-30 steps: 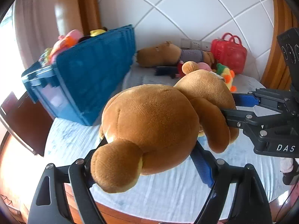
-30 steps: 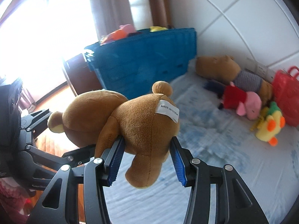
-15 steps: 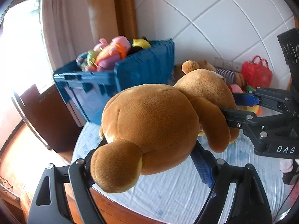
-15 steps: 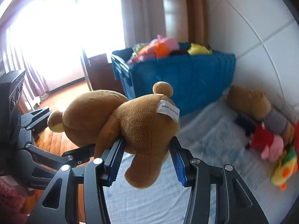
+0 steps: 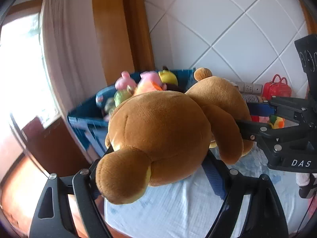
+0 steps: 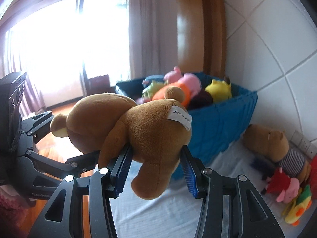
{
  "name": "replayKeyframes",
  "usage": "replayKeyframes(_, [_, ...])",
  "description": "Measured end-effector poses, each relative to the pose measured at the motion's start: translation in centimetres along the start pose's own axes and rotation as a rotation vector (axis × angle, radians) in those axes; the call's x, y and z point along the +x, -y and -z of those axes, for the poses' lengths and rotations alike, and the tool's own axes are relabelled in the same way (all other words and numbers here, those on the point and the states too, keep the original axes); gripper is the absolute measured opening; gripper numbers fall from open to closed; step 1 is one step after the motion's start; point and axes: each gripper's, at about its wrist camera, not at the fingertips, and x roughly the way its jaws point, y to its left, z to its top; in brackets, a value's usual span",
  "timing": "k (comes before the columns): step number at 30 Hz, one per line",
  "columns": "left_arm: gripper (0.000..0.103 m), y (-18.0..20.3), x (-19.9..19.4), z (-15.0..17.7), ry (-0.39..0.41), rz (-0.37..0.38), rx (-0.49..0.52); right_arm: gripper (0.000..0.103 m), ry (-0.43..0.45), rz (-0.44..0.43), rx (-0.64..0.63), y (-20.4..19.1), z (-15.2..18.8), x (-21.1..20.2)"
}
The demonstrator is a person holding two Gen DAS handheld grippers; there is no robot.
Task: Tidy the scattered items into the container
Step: 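Carry the teddy bear with both tools toward the blue crate, then lower the teddy bear onto the crate's toys and open both tools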
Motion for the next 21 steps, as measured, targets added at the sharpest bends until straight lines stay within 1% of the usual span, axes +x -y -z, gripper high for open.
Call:
replayKeyframes(4, [0.083,-4.3,1.3,-2.2,0.032,0.049,0.050,0.049,0.059,0.063,0.037,-2.2,-3.0,2.0])
replayKeyframes(8, [0.083,-7.5,3.7,-3.8,0.036,0.087,0.087,0.049,0.068,0.113,0.080,-3.3,-5.2,4.9])
replayKeyframes(10, [0.083,-8.7,5.1,-4.2,0.034,0.096,0.084,0.049,0.060,0.126,0.093,-3.3,-6.2,6.6])
replayKeyframes(16, [0.083,-12.7,8.9,-5.2,0.034,0.066,0.061,0.049,0.050,0.126,0.061,-3.4,-8.9,11.8])
replayKeyframes(21, [0.083,-17.2,11.8,-6.4,0.024,0.073,0.070,0.049,0.038,0.117,0.067,-4.1,-11.3,16.0])
